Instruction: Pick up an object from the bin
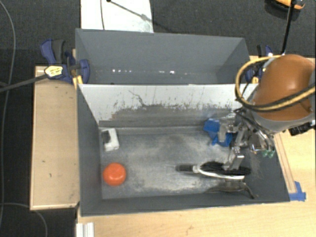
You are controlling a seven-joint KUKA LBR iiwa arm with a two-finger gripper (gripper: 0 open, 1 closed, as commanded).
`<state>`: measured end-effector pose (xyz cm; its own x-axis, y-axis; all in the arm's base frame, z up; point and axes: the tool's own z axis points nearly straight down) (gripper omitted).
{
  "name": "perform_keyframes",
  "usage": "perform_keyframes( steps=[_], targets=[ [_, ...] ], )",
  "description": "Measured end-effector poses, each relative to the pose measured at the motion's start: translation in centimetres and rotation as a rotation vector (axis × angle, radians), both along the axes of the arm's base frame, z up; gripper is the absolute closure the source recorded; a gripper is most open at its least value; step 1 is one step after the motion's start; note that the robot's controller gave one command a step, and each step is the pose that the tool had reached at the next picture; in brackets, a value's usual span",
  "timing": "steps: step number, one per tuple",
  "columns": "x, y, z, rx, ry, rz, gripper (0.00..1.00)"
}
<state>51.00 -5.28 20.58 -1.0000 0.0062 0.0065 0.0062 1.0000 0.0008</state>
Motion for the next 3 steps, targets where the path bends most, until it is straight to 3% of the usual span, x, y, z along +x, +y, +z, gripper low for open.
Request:
perform_keyframes(
  steps=[1, 2, 3],
  targets=[
    [0.2, 0.0, 0.4, -0.001, -0.008, 0.002, 0.0],
    [-0.5, -0.2, -4.1, -0.001, -0.014, 0.043, 0.0],
    [-1.0, -0.1, -9.3, -0.001, -0.01, -0.022, 0.0]
  ],
)
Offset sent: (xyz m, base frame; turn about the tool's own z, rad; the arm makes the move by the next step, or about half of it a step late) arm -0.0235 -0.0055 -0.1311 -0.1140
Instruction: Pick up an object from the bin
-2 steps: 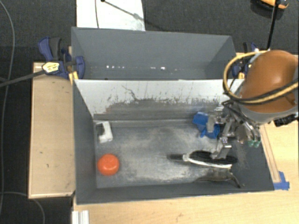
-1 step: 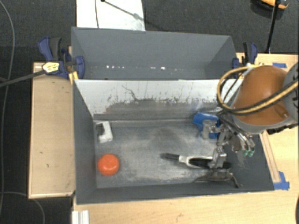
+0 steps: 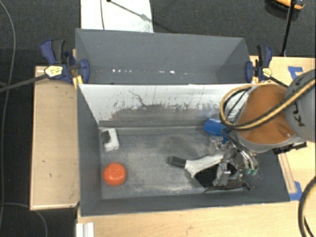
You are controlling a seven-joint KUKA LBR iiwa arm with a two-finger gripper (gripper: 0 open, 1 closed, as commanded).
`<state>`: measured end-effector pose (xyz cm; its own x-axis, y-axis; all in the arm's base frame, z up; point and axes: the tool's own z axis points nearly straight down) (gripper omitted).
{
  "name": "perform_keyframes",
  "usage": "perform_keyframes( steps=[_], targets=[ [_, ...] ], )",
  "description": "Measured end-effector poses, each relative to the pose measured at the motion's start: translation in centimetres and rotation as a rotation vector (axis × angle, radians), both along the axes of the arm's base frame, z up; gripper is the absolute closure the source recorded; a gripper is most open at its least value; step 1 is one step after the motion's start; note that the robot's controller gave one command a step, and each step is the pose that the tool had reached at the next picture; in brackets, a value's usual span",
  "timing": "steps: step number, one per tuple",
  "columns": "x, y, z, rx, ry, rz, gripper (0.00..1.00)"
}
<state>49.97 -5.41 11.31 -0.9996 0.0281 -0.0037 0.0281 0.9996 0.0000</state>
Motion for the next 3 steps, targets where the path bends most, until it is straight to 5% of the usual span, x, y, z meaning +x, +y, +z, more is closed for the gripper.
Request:
perform_keyframes(
  steps=[1, 2, 3],
  targets=[
    [2.5, 1.4, -3.3, -0.001, -0.009, -0.008, 1.0],
    [2.5, 1.4, -3.3, -0.001, -0.009, -0.008, 1.0],
    [5.3, 4.1, -3.3, -0.009, 0.003, -0.025, 1.0]
  ],
)
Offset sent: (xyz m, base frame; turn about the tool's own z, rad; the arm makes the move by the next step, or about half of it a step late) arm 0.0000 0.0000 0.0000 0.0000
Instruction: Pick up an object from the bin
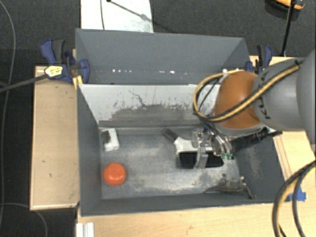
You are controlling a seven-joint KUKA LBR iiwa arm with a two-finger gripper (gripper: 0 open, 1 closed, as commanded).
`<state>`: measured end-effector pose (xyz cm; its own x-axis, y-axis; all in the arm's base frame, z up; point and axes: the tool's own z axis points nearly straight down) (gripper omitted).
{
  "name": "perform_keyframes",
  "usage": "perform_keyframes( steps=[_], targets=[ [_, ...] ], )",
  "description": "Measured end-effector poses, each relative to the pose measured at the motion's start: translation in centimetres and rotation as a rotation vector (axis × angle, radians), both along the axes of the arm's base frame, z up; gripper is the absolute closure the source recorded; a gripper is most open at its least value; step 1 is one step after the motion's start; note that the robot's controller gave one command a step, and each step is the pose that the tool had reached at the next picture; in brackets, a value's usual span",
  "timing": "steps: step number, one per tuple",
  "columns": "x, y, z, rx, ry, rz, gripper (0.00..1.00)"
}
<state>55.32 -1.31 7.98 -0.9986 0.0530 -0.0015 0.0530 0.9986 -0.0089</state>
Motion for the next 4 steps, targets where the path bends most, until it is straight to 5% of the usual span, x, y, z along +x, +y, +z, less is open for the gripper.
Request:
perform_keyframes(
  steps=[1, 3, 4],
  targets=[
    [2.5, 4.0, -0.3, 0.004, 0.001, 0.009, 1.0],
    [2.9, 2.4, 7.9, 0.005, -0.009, 0.036, 1.0],
    [2.9, 2.3, 11.8, 0.006, 0.005, 0.045, 1.0]
  ],
)
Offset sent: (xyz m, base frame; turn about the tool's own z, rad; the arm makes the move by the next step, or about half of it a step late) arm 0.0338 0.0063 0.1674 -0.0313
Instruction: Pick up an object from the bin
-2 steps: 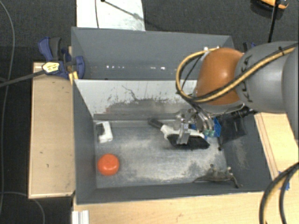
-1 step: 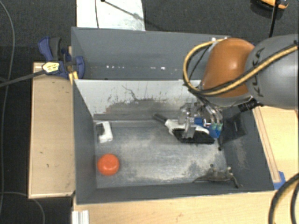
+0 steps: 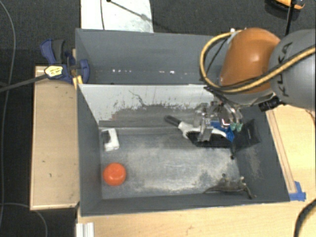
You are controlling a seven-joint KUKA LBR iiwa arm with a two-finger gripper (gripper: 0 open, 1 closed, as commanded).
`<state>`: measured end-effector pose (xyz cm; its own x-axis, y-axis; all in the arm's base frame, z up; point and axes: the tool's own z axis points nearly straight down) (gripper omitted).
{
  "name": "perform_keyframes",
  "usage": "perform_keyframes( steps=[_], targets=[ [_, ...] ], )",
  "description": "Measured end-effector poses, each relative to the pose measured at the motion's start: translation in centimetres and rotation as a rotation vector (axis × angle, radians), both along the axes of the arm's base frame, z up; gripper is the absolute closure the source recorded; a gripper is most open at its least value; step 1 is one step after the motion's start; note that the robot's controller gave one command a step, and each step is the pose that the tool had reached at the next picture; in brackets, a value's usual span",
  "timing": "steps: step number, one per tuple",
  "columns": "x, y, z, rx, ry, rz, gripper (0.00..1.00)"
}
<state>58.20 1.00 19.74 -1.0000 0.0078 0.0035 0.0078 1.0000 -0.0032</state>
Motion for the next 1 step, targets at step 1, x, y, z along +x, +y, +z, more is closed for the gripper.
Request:
perform_keyframes(
  steps=[1],
  targets=[
    [0.05, 0.18, 2.26, -0.001, -0.007, 0.005, 1.0]
  ],
)
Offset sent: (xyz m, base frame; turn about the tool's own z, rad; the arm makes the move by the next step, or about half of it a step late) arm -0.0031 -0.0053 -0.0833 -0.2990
